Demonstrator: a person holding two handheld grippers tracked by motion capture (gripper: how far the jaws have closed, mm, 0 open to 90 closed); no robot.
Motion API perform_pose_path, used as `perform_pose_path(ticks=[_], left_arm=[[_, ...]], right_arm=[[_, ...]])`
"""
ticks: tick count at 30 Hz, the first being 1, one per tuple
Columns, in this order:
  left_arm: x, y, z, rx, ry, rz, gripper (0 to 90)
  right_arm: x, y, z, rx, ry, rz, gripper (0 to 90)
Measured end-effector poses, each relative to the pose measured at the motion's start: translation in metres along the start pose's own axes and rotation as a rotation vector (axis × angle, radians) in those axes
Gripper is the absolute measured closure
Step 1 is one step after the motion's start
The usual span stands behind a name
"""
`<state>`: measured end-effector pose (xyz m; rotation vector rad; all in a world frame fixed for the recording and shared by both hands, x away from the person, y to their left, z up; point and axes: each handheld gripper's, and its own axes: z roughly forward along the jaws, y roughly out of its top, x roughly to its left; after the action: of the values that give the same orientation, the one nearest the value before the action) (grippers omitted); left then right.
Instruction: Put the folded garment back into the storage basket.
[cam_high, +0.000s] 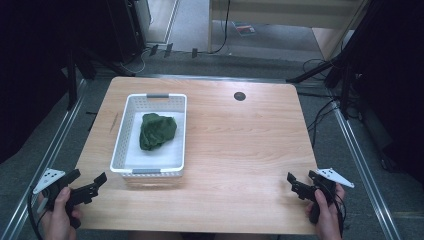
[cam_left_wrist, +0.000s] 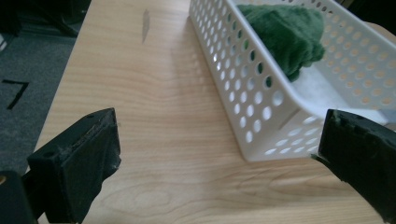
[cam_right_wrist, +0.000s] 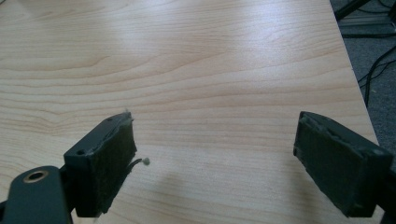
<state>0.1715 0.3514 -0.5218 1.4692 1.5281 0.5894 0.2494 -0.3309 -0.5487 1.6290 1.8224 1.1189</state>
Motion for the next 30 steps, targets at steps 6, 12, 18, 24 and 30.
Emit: perform_pose_path(ticks=[6, 12, 18, 24, 30], left_arm=[[0.013, -0.013, 0.005, 0.016, 0.014, 0.001, 0.0], [0.020, -0.020, 0.011, 0.027, 0.022, -0.022, 0.0], [0.019, -0.024, 0.017, 0.039, 0.016, 0.000, 0.0], [0.014, -0.023, 0.021, 0.047, 0.026, 0.013, 0.0], [0.011, -0.023, 0.023, 0.063, 0.055, 0.034, 0.0]], right_arm=[[0.000, 0.000, 0.000, 0.001, 0.001, -0.001, 13.0], [0.000, 0.000, 0.000, 0.001, 0.000, -0.002, 13.0], [0.000, 0.000, 0.000, 0.001, 0.002, -0.005, 13.0], [0.000, 0.000, 0.000, 0.001, 0.003, -0.007, 13.0], [0.001, 0.000, 0.000, 0.000, 0.001, -0.005, 13.1]])
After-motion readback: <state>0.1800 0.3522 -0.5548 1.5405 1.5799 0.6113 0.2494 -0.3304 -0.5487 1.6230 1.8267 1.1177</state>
